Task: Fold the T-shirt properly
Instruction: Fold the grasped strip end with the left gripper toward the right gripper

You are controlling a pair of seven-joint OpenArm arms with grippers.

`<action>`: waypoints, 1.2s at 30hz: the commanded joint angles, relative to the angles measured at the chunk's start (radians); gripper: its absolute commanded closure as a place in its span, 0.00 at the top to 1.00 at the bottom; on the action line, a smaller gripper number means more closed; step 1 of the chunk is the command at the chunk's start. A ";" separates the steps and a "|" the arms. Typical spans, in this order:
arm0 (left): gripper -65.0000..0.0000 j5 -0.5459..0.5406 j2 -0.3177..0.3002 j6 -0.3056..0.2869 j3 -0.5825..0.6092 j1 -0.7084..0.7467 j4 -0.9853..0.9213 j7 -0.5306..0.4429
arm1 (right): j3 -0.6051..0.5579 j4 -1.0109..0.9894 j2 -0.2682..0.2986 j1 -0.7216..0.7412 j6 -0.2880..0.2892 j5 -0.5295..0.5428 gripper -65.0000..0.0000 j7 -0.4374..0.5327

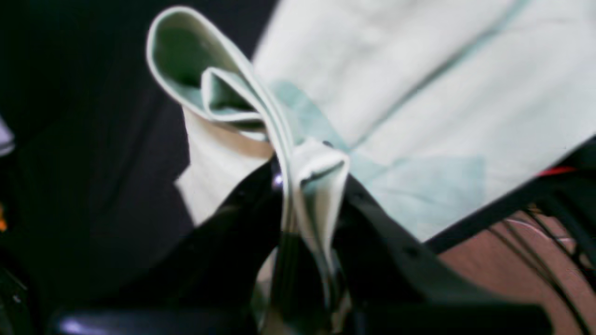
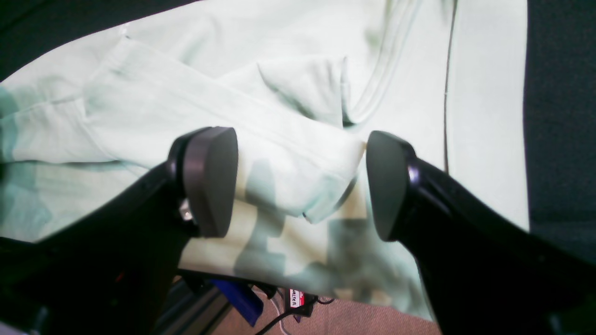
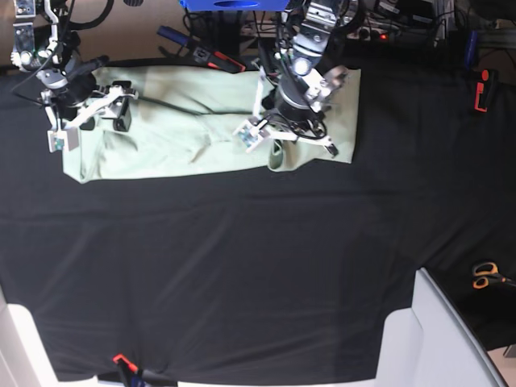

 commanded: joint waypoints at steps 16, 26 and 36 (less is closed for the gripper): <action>0.00 0.002 0.075 0.100 0.062 -0.061 -0.087 -0.010 | 0.003 0.012 0.006 0.001 0.004 0.007 0.64 0.021; 0.00 0.002 0.106 0.102 0.100 -0.088 -0.125 -0.011 | 0.003 0.012 0.006 0.001 0.004 0.007 0.64 0.021; 0.00 -0.006 0.111 0.150 0.105 -0.125 -0.185 -0.011 | 0.003 0.012 0.006 0.001 0.004 0.007 0.64 0.021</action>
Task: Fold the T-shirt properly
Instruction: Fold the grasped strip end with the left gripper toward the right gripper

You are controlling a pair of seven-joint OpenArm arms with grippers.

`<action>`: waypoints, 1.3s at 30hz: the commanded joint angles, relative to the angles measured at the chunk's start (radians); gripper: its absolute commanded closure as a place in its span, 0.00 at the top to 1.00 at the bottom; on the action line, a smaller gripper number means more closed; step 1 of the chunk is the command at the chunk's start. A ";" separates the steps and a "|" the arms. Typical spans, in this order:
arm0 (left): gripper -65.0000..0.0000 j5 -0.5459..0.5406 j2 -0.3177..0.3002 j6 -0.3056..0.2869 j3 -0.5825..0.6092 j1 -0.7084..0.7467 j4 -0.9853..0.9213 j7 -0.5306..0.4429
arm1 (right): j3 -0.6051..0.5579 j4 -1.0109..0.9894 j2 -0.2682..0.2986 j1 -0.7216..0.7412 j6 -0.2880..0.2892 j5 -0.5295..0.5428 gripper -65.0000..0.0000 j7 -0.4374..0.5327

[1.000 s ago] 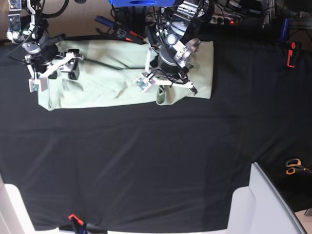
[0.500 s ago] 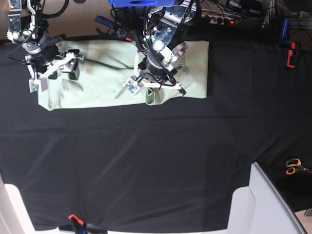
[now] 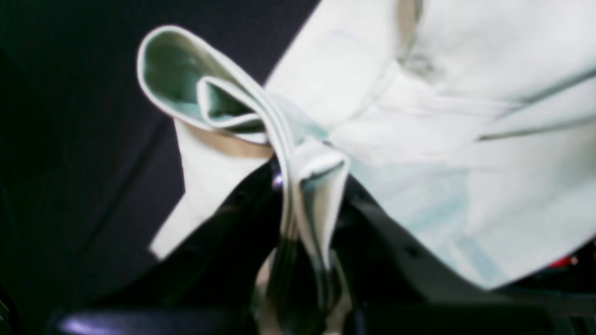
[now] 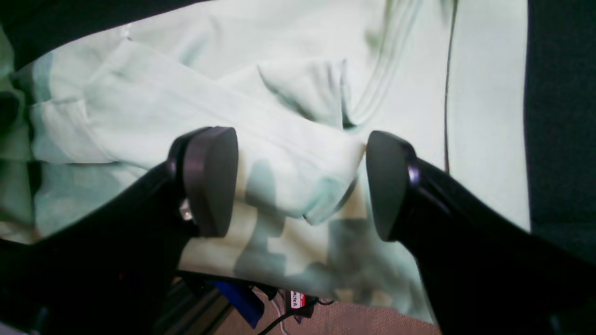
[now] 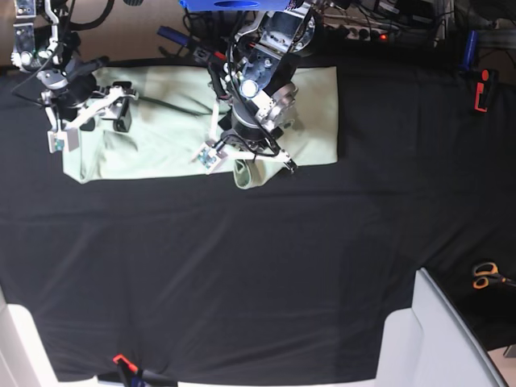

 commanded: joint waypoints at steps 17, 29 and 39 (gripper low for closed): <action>0.02 -0.004 0.013 0.011 0.075 -0.004 0.011 -0.012 | 0.003 0.012 0.010 0.004 0.004 0.006 0.64 0.021; 0.31 -0.142 0.013 0.005 0.107 -0.044 0.017 -0.009 | 0.003 0.012 0.010 0.004 0.004 0.006 0.64 0.021; 0.30 -0.282 0.013 0.005 0.179 -0.082 0.022 -0.009 | 0.003 0.012 0.010 0.004 0.004 0.005 0.64 0.021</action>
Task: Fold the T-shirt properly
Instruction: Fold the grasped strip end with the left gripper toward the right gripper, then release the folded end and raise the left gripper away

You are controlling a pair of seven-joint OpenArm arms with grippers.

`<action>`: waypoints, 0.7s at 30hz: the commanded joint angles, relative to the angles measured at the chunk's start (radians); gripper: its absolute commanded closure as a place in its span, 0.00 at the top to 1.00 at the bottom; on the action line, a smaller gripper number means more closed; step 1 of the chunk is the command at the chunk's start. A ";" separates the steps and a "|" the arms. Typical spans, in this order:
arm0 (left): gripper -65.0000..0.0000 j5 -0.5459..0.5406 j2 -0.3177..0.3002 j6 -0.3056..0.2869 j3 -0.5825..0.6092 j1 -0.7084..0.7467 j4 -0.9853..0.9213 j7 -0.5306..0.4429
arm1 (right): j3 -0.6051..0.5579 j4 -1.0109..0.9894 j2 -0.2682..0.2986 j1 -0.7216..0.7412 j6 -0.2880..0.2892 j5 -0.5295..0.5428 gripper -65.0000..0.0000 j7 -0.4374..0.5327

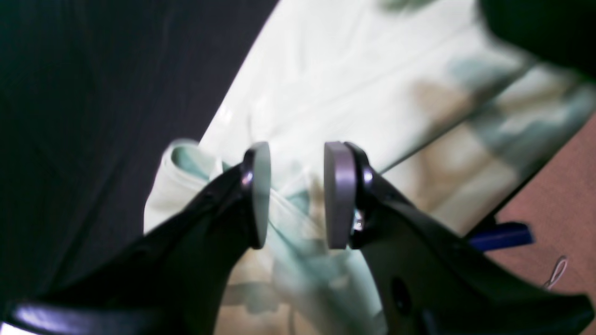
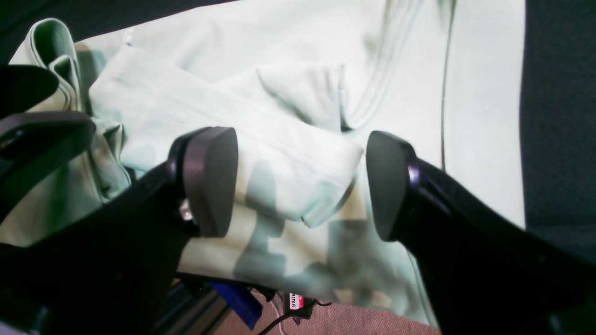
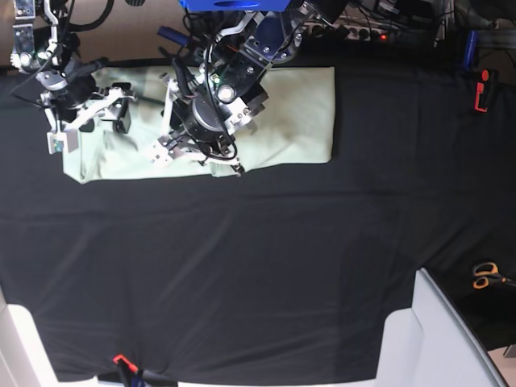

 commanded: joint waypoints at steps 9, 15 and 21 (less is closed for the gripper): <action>0.00 0.007 -0.075 0.010 -0.201 0.029 0.164 -0.010 | -0.002 0.045 0.006 -0.005 0.004 0.005 0.63 0.022; 0.00 0.002 -0.126 0.010 -0.367 0.064 0.172 -0.014 | -0.138 0.074 0.015 0.020 0.004 0.002 0.63 0.022; 0.00 0.002 -0.149 0.010 -0.539 0.142 0.190 -0.017 | -0.312 0.075 0.046 0.104 0.004 0.002 0.63 0.020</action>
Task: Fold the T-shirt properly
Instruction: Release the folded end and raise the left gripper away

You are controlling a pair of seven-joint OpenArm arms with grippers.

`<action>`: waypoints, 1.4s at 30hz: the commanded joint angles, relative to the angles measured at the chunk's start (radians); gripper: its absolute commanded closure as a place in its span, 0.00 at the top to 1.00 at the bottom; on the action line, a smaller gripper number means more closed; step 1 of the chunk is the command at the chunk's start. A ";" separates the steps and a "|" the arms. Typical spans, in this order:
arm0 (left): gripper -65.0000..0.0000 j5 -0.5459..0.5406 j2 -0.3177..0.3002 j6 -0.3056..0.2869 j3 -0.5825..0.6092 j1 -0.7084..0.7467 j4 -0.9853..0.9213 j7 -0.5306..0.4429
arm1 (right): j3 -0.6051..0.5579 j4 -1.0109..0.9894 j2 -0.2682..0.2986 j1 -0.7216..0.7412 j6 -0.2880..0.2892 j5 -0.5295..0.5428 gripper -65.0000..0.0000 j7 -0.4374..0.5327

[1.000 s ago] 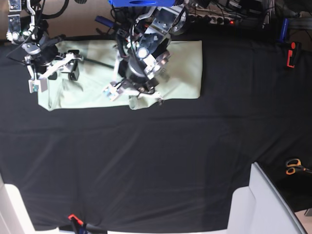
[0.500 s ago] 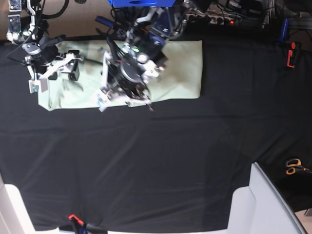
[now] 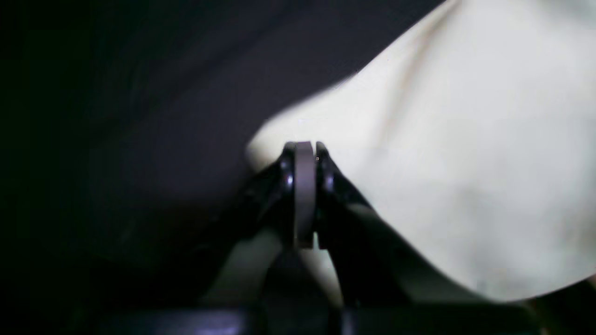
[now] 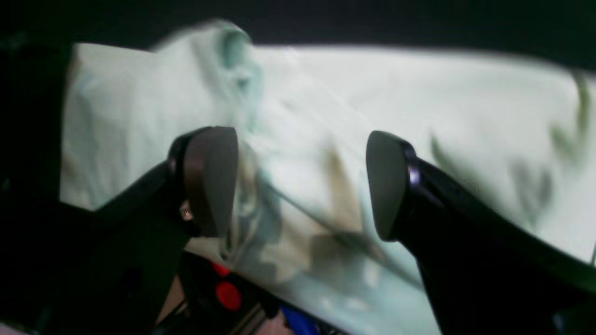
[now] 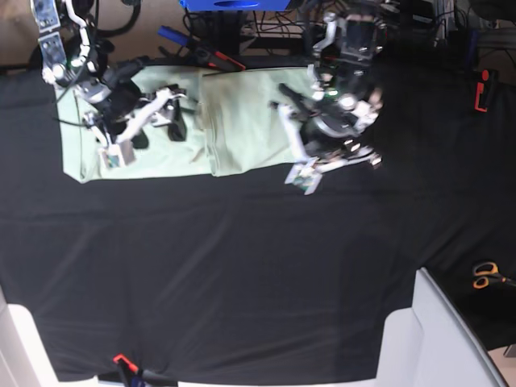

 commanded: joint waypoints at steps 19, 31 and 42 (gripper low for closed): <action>0.00 0.001 -0.083 0.007 -0.607 0.204 -0.118 -0.327 | -0.198 -0.099 -0.005 0.254 0.004 0.007 0.64 -0.084; 0.00 0.001 -0.047 0.007 -0.612 0.195 -0.104 -0.327 | -0.298 -0.296 -0.042 0.397 0.002 0.007 0.63 -0.079; 0.00 0.001 -0.047 0.007 -0.607 0.193 -0.106 -0.326 | -0.292 -0.347 -0.042 0.403 0.002 0.007 0.15 -0.079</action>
